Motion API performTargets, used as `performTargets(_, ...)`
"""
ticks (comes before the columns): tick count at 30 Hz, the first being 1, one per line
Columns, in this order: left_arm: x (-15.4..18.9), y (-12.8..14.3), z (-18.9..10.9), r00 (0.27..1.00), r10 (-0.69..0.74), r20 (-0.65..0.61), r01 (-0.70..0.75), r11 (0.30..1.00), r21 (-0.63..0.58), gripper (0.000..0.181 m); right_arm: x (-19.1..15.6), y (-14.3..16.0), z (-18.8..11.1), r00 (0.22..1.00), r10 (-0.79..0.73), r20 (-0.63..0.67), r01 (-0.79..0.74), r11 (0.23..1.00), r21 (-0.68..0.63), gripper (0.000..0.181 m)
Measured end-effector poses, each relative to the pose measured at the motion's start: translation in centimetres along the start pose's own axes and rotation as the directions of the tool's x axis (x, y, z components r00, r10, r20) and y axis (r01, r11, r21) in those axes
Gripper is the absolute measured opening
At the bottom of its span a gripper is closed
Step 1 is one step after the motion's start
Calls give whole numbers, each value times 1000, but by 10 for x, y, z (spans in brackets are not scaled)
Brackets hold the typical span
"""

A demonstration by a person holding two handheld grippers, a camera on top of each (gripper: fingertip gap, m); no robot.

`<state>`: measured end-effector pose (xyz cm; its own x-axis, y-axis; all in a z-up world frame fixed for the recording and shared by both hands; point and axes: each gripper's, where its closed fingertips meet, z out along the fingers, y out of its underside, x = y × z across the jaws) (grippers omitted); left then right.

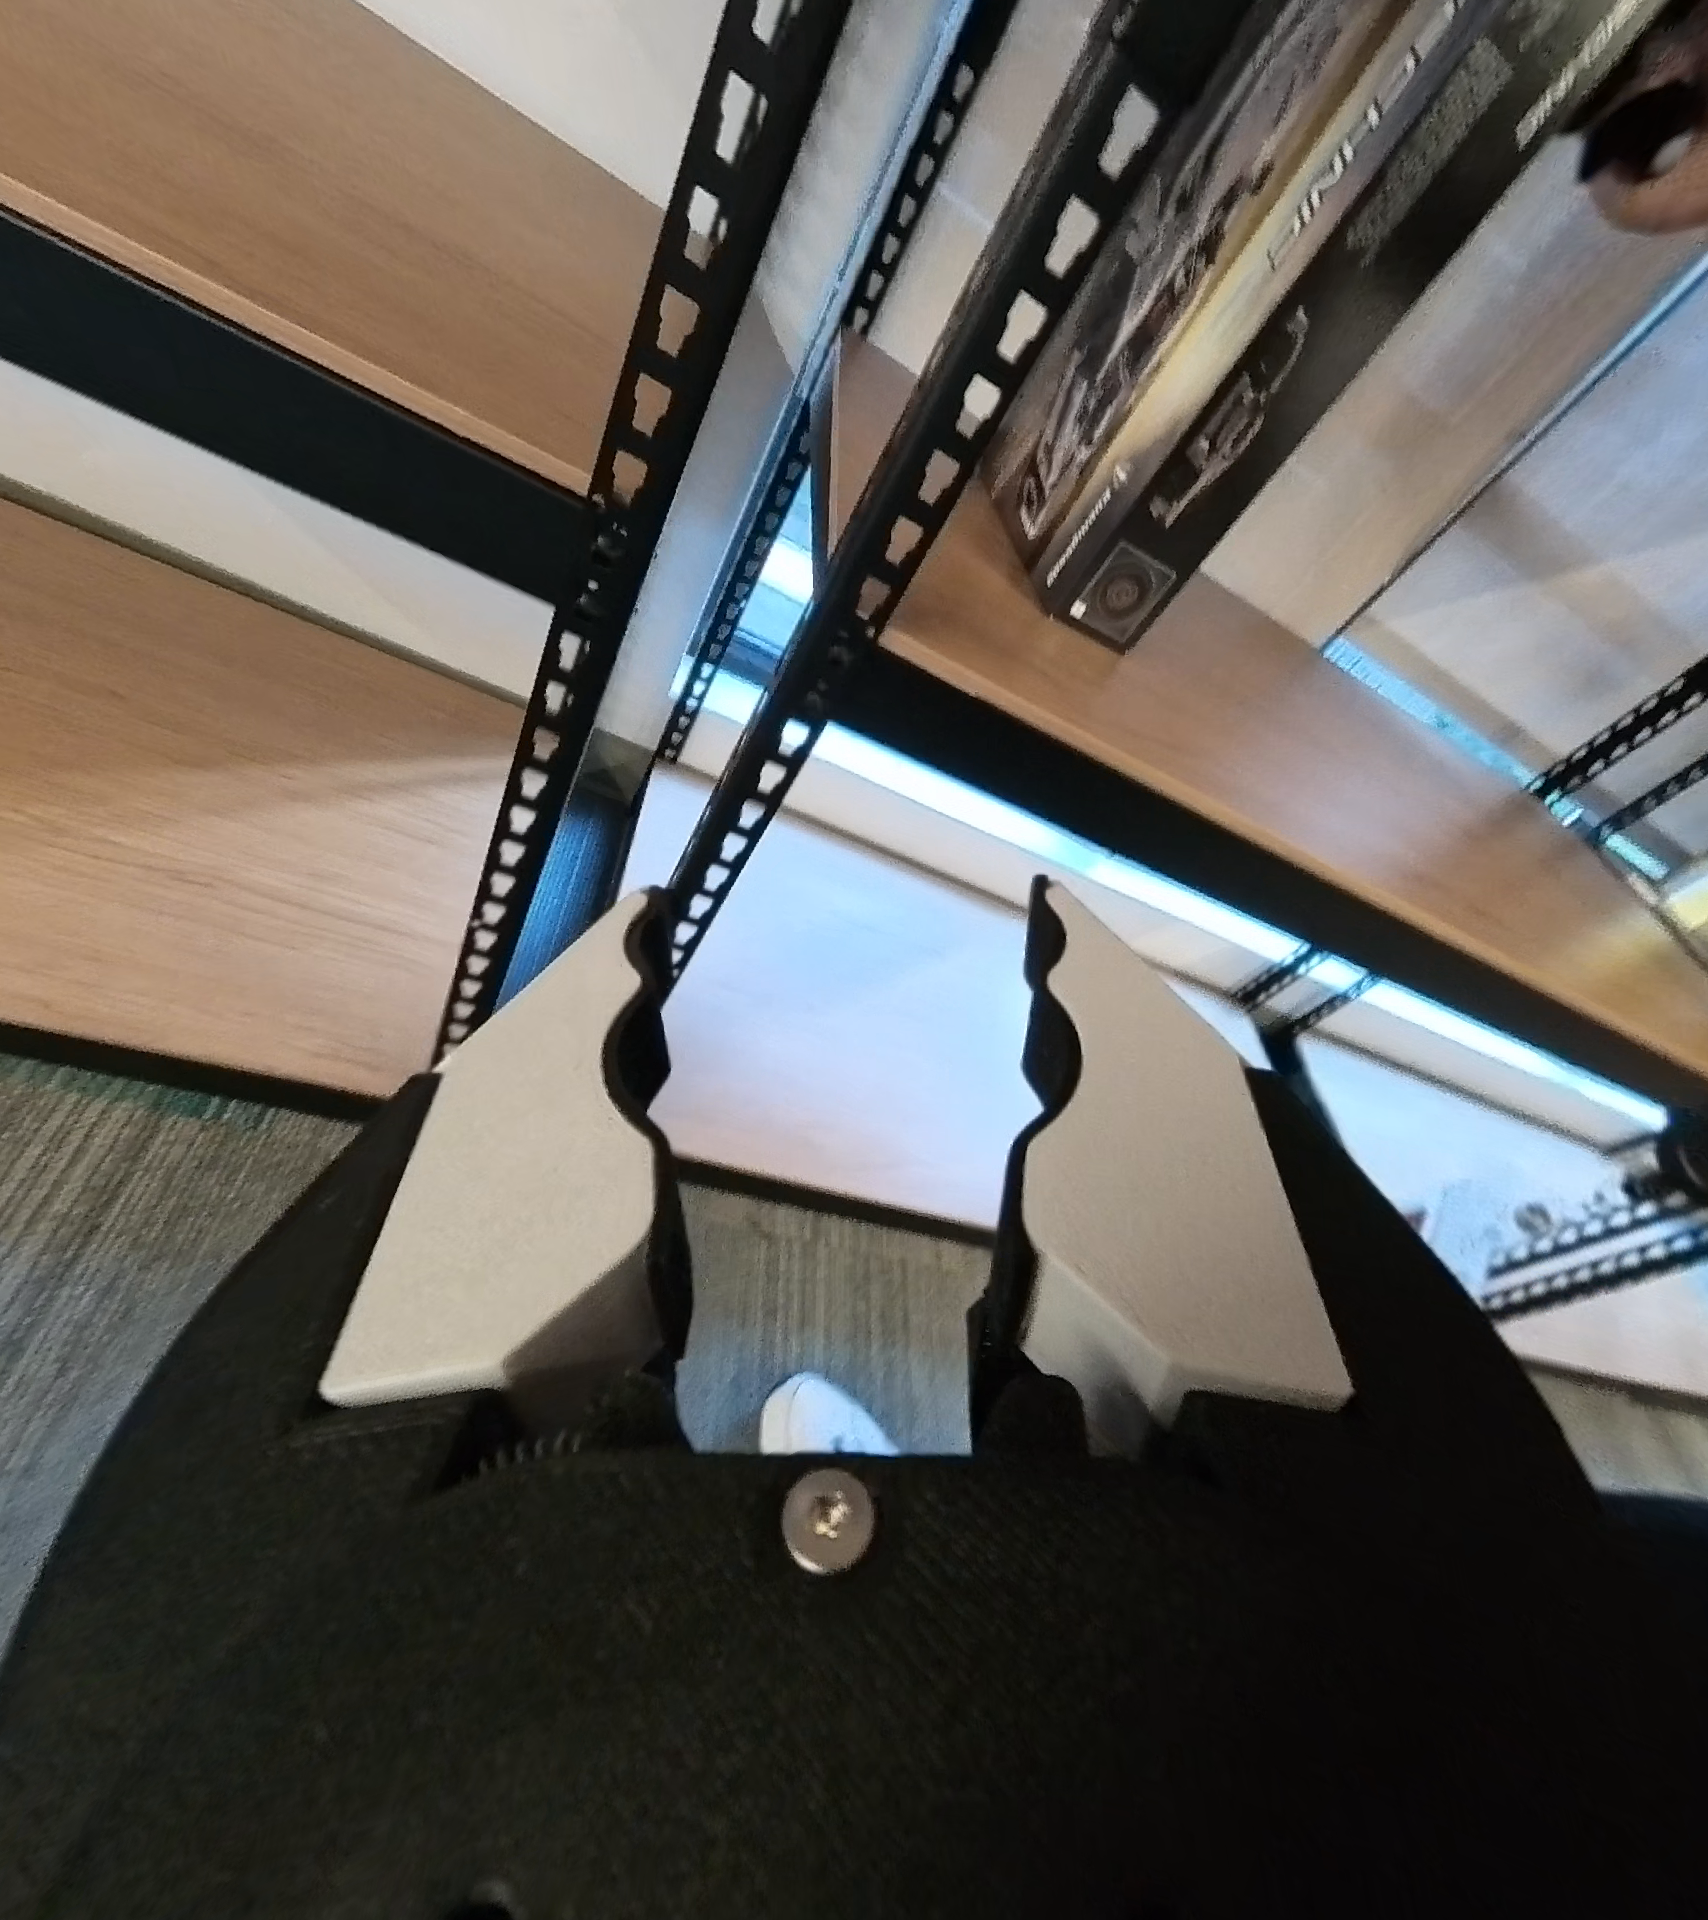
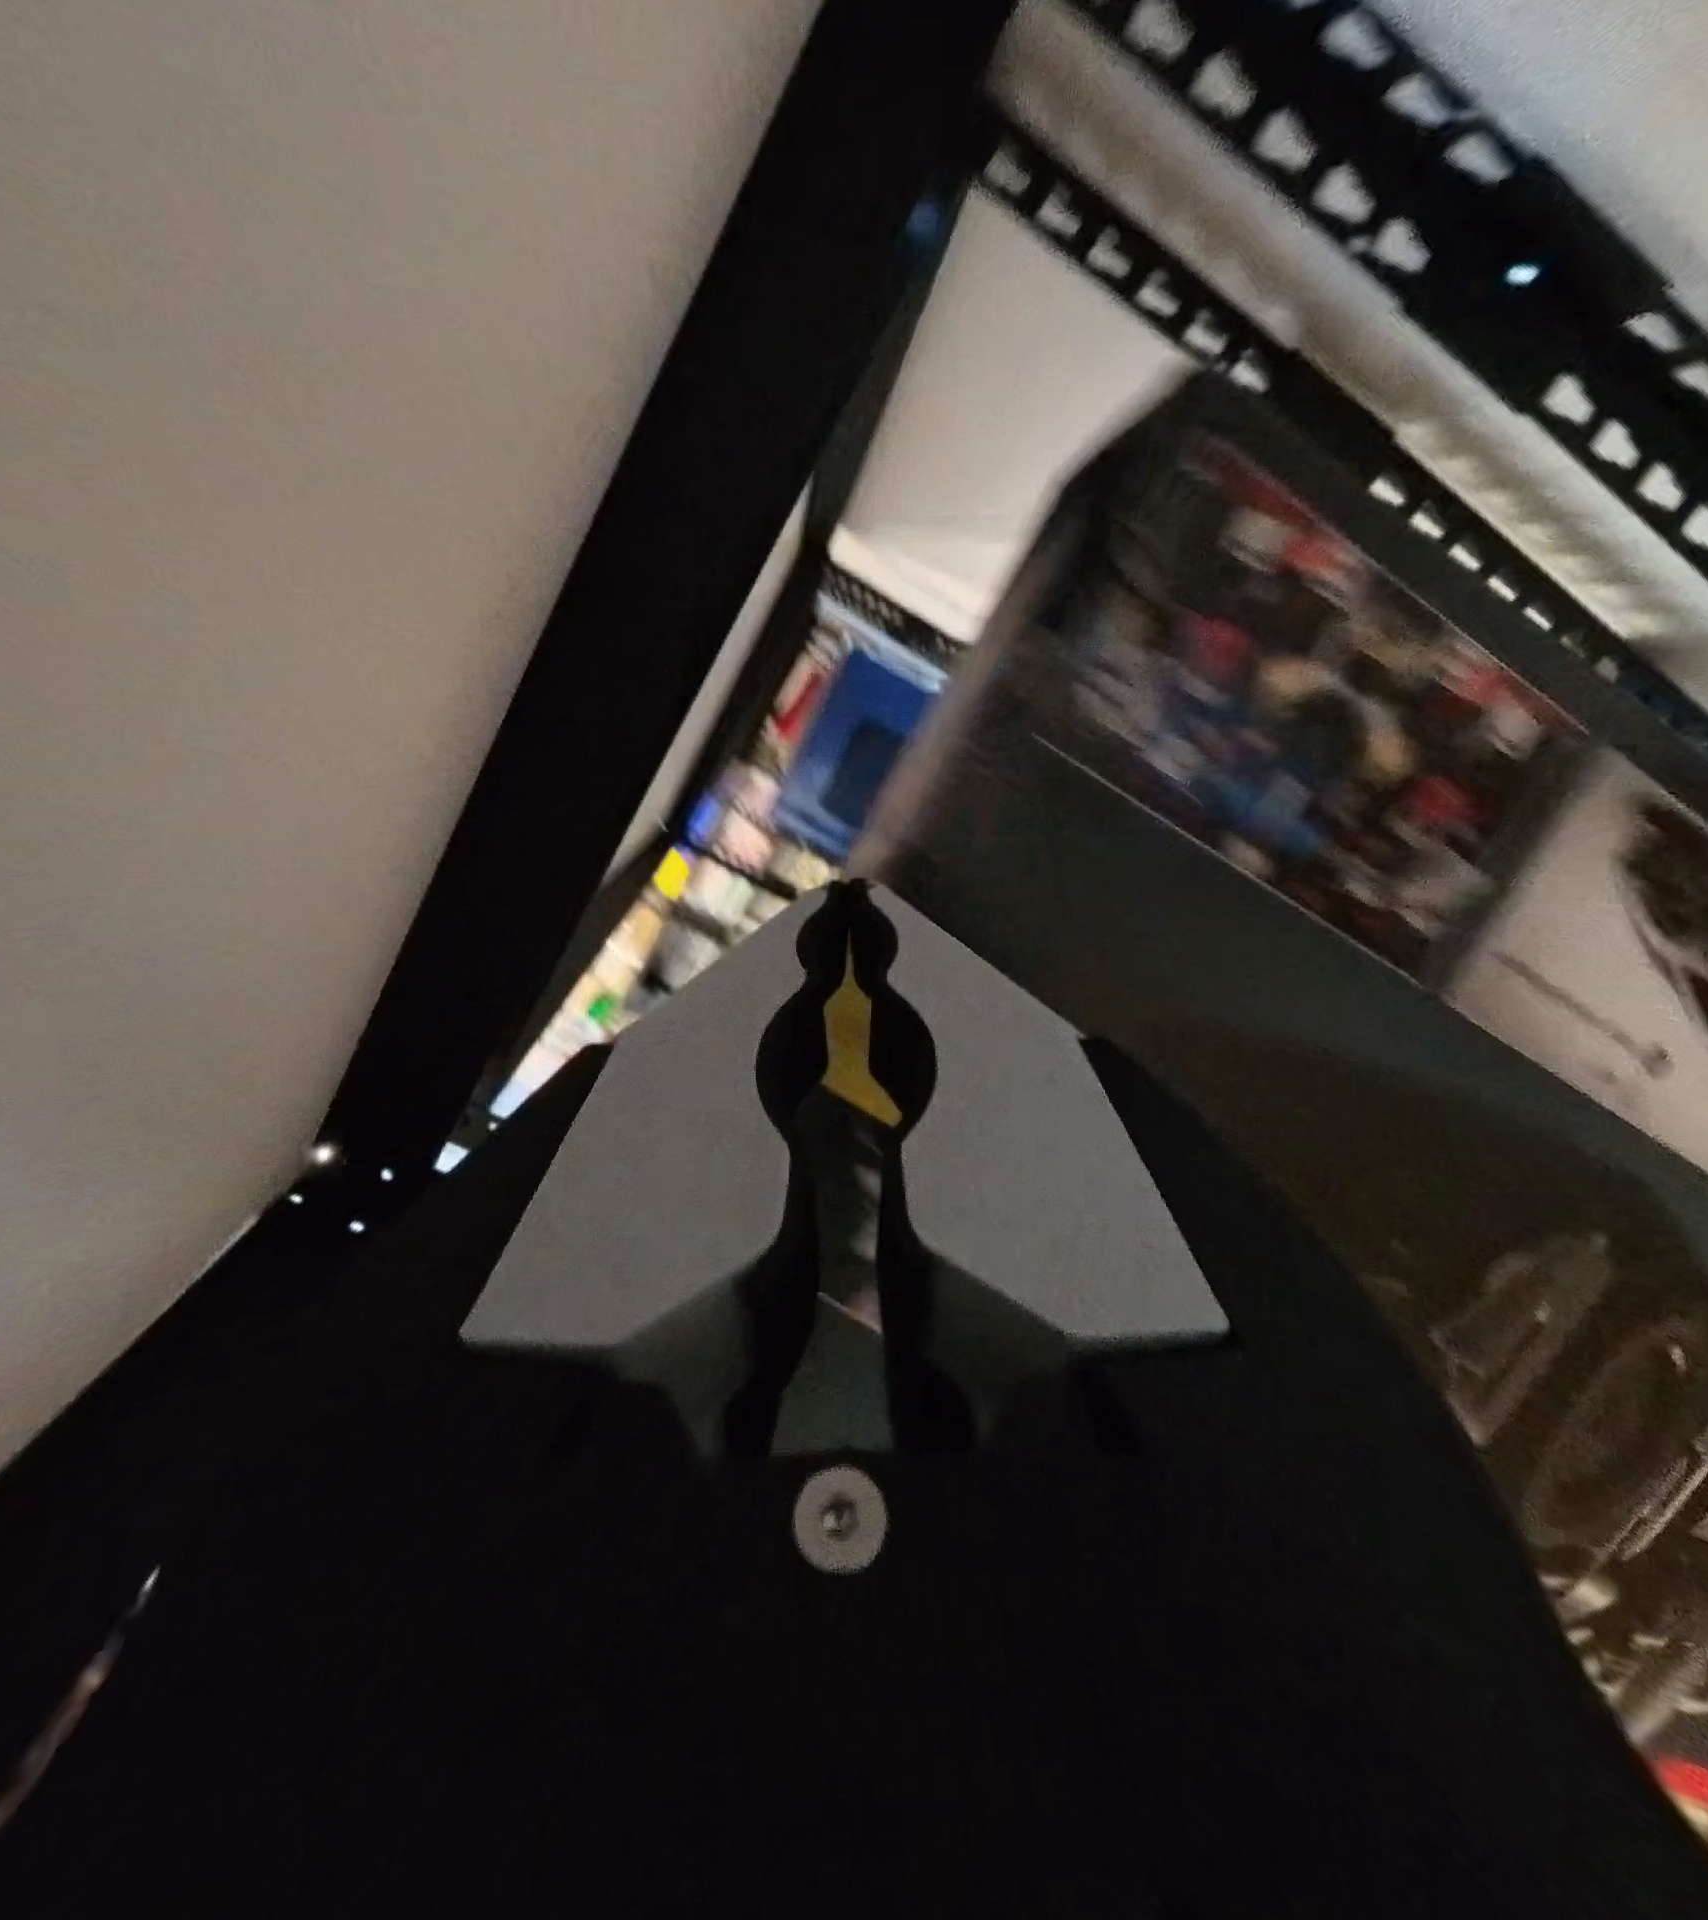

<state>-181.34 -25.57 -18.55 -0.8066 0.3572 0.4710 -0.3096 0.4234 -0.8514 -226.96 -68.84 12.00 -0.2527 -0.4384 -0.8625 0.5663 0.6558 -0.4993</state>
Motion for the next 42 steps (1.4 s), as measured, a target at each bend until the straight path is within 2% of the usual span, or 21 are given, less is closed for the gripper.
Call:
performTargets(4,-4,11,-26,1000,5,16,-5,1000,-10,67,33,23,-20,993,82,86,-93,987,133,0)
performTargets(6,-7,15,-38,999,-26,27,26,1000,6,67,48,44,-31,997,34,76,-47,985,167,0)
performTargets(7,-8,16,-43,999,-44,31,44,999,17,67,51,55,-40,999,-14,52,3,980,201,0)
performTargets(9,-6,14,-53,997,-79,26,78,996,39,67,50,75,-60,981,-190,-43,194,941,279,0)
performTargets(12,3,8,-68,997,-78,17,78,996,42,67,29,116,-83,852,-479,-211,523,795,308,0)
performTargets(14,9,1,-79,997,-78,5,78,996,46,67,9,153,-85,773,-597,-214,634,714,298,0)
performTargets(15,13,-2,-84,996,-85,-4,85,995,50,67,6,169,-82,753,-619,-223,657,692,298,8)
performTargets(16,16,-5,-89,996,-86,-14,87,995,49,66,7,182,-79,740,-627,-245,672,677,300,36)
performTargets(18,20,-7,-99,998,-60,-18,60,997,42,66,20,196,-71,686,-600,-413,721,636,273,106)
performTargets(19,21,-8,-104,999,-50,-16,51,998,44,67,28,200,-66,649,-579,-493,745,616,257,128)
performTargets(20,22,-9,-109,999,-49,-13,50,997,50,67,36,206,-58,611,-569,-550,764,605,223,137)
performTargets(22,22,-9,-118,998,-64,-6,64,996,65,66,59,204,-55,463,-516,-721,816,566,119,140)
performTargets(24,22,-5,-125,997,-83,-4,83,994,69,66,67,202,-42,340,-501,-796,858,512,45,141)
performTargets(26,21,-1,-130,995,-98,3,98,993,71,66,82,203,-17,304,-506,-807,845,535,-17,144)
performTargets(28,23,2,-132,991,-133,3,133,988,85,65,99,196,-6,280,-479,-832,820,570,-52,143)
performTargets(29,24,4,-132,988,-155,-1,154,984,94,65,109,191,-7,274,-454,-848,808,587,-54,140)
performTargets(30,26,5,-132,985,-171,-3,170,980,101,65,122,189,-8,284,-429,-858,779,624,-54,130)
performTargets(31,27,8,-131,984,-177,-2,176,979,99,65,138,191,-8,308,-404,-861,726,685,-62,113)
performTargets(32,29,11,-130,984,-177,0,176,980,94,65,143,192,0,371,-414,-831,699,714,-44,107)
performTargets(34,31,16,-126,984,-180,8,179,980,82,65,146,186,3,339,-444,-829,715,695,-79,104)
performTargets(42,27,10,-101,980,-193,46,189,978,87,64,163,157,15,408,-496,-767,728,683,-55,103)
